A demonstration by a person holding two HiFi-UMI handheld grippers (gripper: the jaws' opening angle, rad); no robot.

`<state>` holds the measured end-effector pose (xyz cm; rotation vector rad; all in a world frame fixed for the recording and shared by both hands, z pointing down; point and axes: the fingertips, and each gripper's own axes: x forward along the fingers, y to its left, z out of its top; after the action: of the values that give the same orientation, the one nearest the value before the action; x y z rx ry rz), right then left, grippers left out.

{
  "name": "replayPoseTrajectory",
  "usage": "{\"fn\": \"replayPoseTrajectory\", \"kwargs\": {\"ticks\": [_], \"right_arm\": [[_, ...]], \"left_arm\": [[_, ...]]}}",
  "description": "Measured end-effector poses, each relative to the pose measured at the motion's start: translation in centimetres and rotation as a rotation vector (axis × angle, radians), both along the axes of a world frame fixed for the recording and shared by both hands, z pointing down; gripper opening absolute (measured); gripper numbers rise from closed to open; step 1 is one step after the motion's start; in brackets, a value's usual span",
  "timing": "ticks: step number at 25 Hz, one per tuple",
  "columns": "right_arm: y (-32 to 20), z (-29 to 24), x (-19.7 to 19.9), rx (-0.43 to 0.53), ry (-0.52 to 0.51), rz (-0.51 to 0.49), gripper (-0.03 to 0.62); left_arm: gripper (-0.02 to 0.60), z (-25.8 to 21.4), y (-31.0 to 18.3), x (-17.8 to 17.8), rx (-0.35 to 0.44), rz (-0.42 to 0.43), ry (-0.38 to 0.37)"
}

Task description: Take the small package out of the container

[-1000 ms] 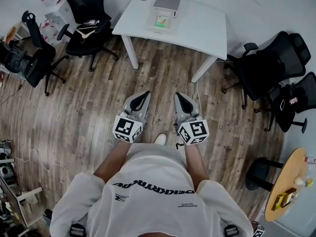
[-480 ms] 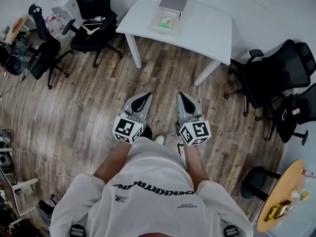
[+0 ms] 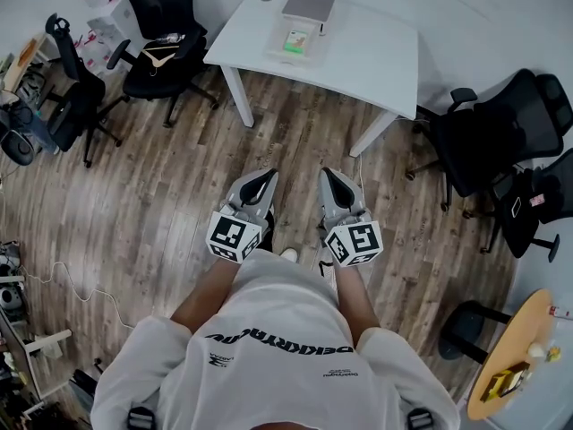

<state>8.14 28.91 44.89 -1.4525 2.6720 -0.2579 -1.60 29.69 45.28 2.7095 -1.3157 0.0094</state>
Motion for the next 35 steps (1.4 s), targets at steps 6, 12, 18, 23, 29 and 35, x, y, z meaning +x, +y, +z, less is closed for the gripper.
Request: {"fn": "replayPoseTrajectory", "kwargs": {"ticks": [6, 12, 18, 23, 29, 35], "right_arm": [[-3.2, -0.1, -0.2, 0.012, 0.006, -0.011, -0.002], [-8.0, 0.4, -1.3, 0.009, 0.001, -0.021, -0.002], [-14.6, 0.1, -2.3, 0.007, -0.005, -0.006, -0.002], [-19.4, -0.5, -3.0, 0.008, 0.008, 0.004, -0.002], [-25.1, -1.2, -4.3, 0.014, 0.045, 0.000, 0.000], [-29.9, -1.3, -4.5, -0.017, 0.032, 0.037, 0.000]], "left_arm": [[0.005, 0.3, -3.7, 0.1, 0.001, 0.006, 0.011], [0.005, 0.7, -8.4, -0.7, -0.002, 0.012, 0.008], [0.005, 0.5, -14.9, -1.8, 0.001, 0.018, 0.004], [0.005, 0.0, -20.3, -2.4, -0.003, 0.030, 0.004], [0.005, -0.7, -26.5, -2.9, -0.006, 0.055, 0.009], [0.005, -0.7, -31.6, -3.3, -0.023, 0.084, 0.010]]}}
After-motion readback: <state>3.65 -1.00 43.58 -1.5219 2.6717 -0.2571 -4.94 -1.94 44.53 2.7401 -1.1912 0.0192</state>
